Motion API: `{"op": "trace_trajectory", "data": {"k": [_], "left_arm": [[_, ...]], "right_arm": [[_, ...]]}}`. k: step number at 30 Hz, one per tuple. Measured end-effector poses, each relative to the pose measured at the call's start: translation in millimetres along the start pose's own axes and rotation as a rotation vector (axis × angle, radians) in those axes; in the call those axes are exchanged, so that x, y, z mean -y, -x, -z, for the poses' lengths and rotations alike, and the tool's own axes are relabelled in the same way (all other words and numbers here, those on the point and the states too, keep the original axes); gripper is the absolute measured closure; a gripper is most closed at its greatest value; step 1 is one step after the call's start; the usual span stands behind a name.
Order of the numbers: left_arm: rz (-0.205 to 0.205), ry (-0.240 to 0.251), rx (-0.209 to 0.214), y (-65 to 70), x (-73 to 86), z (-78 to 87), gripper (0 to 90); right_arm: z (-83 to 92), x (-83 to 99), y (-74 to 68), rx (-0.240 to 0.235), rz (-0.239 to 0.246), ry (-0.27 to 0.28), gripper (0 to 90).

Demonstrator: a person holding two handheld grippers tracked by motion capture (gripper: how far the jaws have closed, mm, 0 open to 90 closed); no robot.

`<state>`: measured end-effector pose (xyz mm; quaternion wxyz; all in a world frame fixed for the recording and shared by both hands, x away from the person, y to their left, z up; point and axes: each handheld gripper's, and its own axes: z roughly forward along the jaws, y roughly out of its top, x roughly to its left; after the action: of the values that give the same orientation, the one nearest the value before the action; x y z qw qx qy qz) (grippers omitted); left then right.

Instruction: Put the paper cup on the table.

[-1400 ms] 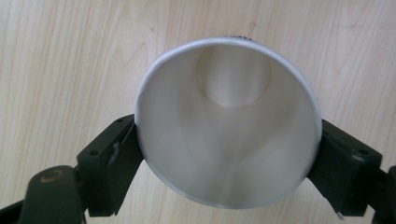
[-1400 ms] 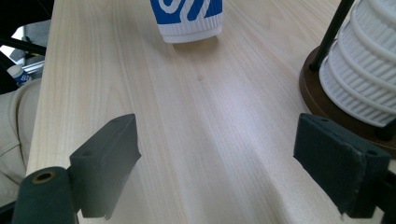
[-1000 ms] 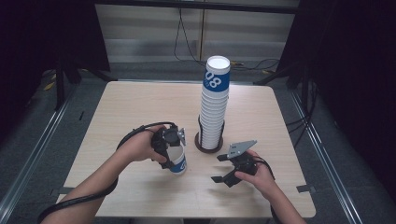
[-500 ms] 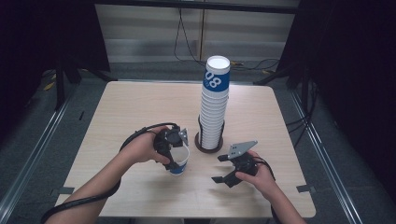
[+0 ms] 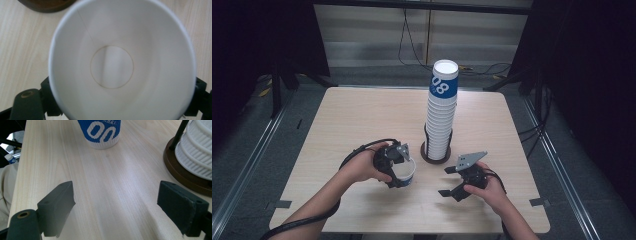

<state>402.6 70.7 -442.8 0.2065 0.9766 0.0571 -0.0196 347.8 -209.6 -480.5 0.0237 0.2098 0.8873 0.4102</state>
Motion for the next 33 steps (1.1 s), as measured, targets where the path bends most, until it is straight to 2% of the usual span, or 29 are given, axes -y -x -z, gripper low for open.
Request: {"op": "trace_trajectory", "data": {"k": [1, 5, 8, 10, 16, 25, 31, 33], "left_arm": [[-0.005, -0.008, 0.000, 0.0, 2.0, -1.6, 16.5], [-0.007, 0.018, 0.010, 0.7, 9.3, -4.4, 16.6], [0.016, 0.050, 0.022, 0.4, 18.7, -5.8, 16.9], [0.022, 0.041, 0.020, -0.5, 24.7, -4.9, 16.9], [0.054, 0.085, 0.019, -3.4, 40.1, -0.4, 16.9], [0.126, 0.151, -0.006, -5.5, 66.5, 2.7, 16.8], [0.173, 0.158, -0.007, -6.8, 85.1, 1.7, 16.9], [0.197, 0.162, -0.022, -8.0, 91.8, 2.2, 16.8]], "right_arm": [[0.1, 0.1, 0.0, 0.002, 0.002, 0.000, 13.4], [-0.7, 0.9, -1.2, -0.006, 0.005, -0.008, 13.3], [-0.7, 1.9, -2.2, -0.005, 0.004, -0.009, 13.4], [-0.4, 2.5, -2.4, -0.002, 0.006, -0.012, 13.4], [-0.1, 3.6, -2.7, 0.004, 0.001, -0.012, 13.3], [0.7, 7.3, 0.7, 0.016, -0.016, -0.015, 13.4], [3.1, 9.0, 2.2, 0.021, -0.023, -0.013, 13.4], [4.3, 11.6, 4.3, 0.029, -0.026, -0.014, 13.4]]}}
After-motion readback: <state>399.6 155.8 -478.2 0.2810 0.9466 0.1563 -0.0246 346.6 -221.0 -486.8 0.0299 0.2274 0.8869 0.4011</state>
